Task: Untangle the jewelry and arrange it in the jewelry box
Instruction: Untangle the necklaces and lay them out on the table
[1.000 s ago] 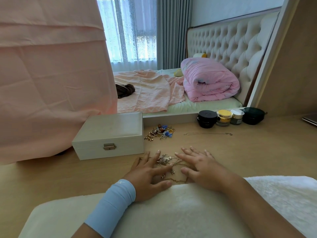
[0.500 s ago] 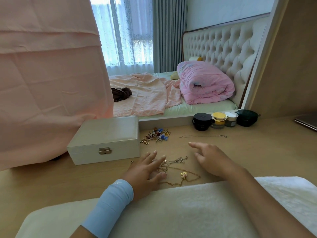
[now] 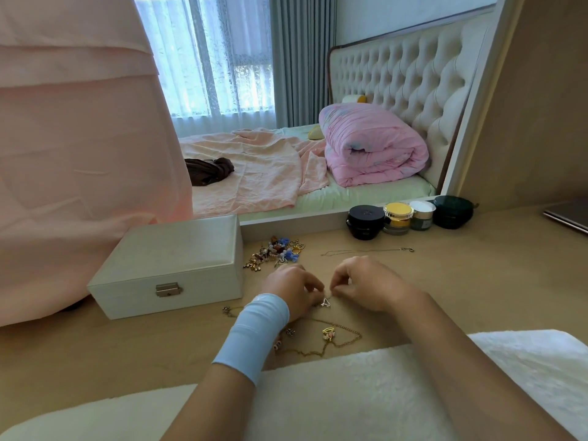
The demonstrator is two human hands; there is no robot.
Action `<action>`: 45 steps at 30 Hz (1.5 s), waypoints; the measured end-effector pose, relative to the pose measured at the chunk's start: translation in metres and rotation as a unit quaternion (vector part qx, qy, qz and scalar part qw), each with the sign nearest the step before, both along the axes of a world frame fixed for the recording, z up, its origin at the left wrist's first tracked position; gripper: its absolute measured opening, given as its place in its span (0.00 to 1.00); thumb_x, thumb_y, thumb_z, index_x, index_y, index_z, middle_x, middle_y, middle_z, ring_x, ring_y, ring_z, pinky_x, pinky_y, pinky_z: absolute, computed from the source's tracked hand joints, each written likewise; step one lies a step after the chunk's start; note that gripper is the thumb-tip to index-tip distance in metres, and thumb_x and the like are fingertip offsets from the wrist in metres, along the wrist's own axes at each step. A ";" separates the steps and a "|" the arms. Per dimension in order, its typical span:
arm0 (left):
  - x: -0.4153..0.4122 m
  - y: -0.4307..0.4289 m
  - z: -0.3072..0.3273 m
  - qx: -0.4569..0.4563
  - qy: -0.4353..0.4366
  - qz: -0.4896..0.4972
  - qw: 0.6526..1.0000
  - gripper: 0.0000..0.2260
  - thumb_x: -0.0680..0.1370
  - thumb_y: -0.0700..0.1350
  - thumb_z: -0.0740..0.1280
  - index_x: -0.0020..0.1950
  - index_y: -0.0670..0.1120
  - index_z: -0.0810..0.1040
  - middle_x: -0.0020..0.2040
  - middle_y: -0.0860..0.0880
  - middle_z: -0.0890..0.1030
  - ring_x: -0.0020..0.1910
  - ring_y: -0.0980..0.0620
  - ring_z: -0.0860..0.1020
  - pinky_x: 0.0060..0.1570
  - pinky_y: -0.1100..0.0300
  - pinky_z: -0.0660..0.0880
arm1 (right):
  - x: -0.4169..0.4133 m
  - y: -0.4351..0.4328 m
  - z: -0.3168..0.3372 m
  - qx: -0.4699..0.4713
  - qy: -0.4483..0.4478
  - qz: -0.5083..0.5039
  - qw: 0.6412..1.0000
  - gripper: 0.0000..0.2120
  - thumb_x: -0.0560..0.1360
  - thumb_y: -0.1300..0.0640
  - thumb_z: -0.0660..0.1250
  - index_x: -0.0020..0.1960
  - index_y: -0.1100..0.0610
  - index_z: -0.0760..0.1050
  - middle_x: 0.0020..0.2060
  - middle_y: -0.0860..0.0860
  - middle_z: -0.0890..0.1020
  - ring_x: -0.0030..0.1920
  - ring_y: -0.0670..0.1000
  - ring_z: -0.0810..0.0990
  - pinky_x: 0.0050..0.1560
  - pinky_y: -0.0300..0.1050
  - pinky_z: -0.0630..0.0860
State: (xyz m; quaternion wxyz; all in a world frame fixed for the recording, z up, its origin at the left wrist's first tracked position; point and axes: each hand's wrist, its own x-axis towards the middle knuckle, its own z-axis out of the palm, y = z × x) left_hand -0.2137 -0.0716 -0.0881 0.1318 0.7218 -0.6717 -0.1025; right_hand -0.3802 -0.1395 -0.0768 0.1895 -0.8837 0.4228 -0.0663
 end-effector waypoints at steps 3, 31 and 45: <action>0.005 -0.001 -0.007 -0.024 0.019 -0.009 0.999 0.06 0.76 0.56 0.68 0.50 0.60 0.83 0.51 0.58 0.76 0.53 0.56 0.71 0.52 0.61 0.70 | 0.002 -0.003 -0.003 -0.008 0.003 0.003 1.000 0.05 0.80 0.51 0.66 0.53 0.46 0.80 0.48 0.42 0.78 0.49 0.43 0.77 0.47 0.40 0.74; 0.040 0.008 0.020 -0.003 0.488 -0.038 0.872 0.06 0.81 0.40 0.63 0.50 0.41 0.80 0.37 0.48 0.81 0.33 0.50 0.79 0.42 0.58 0.79 | 0.024 0.001 0.023 0.379 -0.660 -0.150 0.631 0.12 0.86 0.60 0.53 0.46 0.59 0.70 0.34 0.55 0.78 0.33 0.53 0.80 0.44 0.54 0.81; 0.055 0.019 0.037 0.112 0.510 -0.043 0.852 0.10 0.82 0.44 0.61 0.43 0.42 0.74 0.40 0.43 0.81 0.35 0.45 0.77 0.46 0.51 0.78 | 0.009 -0.009 0.022 0.313 -0.546 -0.192 0.753 0.04 0.85 0.58 0.58 0.54 0.54 0.72 0.31 0.50 0.71 0.25 0.47 0.61 0.24 0.40 0.62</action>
